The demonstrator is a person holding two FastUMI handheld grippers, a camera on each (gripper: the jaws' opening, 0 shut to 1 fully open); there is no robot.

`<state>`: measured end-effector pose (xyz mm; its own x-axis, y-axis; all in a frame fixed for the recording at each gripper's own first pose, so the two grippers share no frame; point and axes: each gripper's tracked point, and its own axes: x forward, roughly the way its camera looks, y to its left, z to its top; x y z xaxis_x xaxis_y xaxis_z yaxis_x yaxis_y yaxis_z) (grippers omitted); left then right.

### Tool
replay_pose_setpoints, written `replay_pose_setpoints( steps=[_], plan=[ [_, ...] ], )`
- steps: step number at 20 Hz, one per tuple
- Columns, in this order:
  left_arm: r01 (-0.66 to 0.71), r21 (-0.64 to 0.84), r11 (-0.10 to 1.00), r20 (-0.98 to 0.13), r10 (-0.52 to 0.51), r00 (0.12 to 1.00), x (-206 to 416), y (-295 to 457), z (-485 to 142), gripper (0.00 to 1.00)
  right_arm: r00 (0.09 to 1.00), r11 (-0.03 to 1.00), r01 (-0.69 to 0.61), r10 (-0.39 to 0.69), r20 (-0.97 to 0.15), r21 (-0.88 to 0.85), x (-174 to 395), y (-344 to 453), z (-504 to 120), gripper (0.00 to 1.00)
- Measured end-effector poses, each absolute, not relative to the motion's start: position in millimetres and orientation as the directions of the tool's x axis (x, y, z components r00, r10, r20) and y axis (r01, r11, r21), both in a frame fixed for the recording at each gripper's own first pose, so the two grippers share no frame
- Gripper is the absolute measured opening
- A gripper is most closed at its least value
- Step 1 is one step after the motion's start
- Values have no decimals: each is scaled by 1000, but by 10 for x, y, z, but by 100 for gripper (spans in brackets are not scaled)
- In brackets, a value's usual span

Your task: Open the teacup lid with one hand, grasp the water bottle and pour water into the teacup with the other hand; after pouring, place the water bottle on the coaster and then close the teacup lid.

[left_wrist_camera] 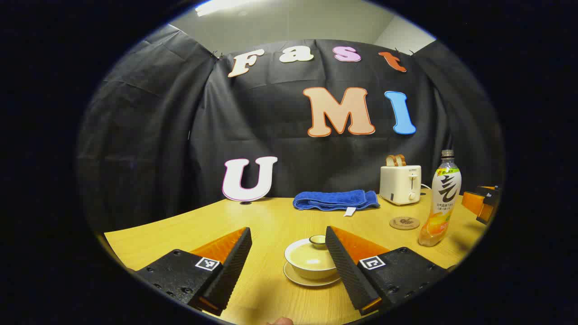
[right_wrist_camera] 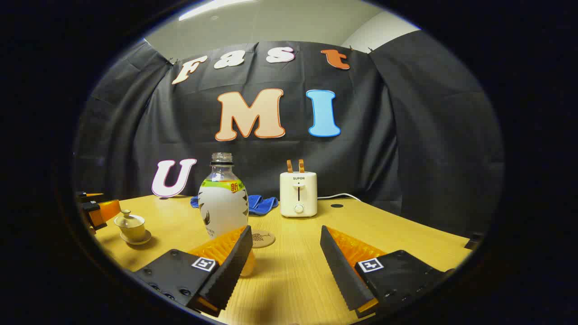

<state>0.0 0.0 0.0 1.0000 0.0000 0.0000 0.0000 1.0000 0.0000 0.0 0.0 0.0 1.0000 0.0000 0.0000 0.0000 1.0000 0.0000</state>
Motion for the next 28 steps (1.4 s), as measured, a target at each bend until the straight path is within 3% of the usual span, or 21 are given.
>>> replay_pose_setpoints(
  steps=[2, 5, 6, 7, 17, 20, 28],
  plan=[
    [0, -1, 1000, -1, 0, 1000, 2, -10, -10, 96, 1000, 1000, 0, 0, -3, 0, 1, -13, -6, 95],
    [-2, -1, 1000, 0, 2, 1000, -1, -8, -17, 97, 1000, 1000, 0, 0, -1, 0, 4, -7, -5, 95],
    [-4, -1, 1000, -1, 4, 1000, 7, -3, -19, 96, 1000, 1000, 0, 0, -3, 0, 7, -9, 1, 99],
    [-5, 0, 1000, -1, 5, 1000, 6, -7, -20, 96, 1000, 1000, -1, 1, -2, 0, 7, -7, -9, 94],
    [-8, -2, 1000, -1, 8, 1000, 20, -9, -32, 96, 1000, 1000, -2, 2, -2, 0, 12, -1, -12, 94],
    [-11, -2, 1000, -1, 11, 1000, 20, -4, -37, 96, 1000, 1000, 2, -2, -1, 0, 7, -9, -11, 99],
    [25, -1, 1000, -8, -25, 1000, 56, -98, -51, 96, 1000, 1000, 5, -5, -1, 1, 3, -14, -9, 95]
  ],
)
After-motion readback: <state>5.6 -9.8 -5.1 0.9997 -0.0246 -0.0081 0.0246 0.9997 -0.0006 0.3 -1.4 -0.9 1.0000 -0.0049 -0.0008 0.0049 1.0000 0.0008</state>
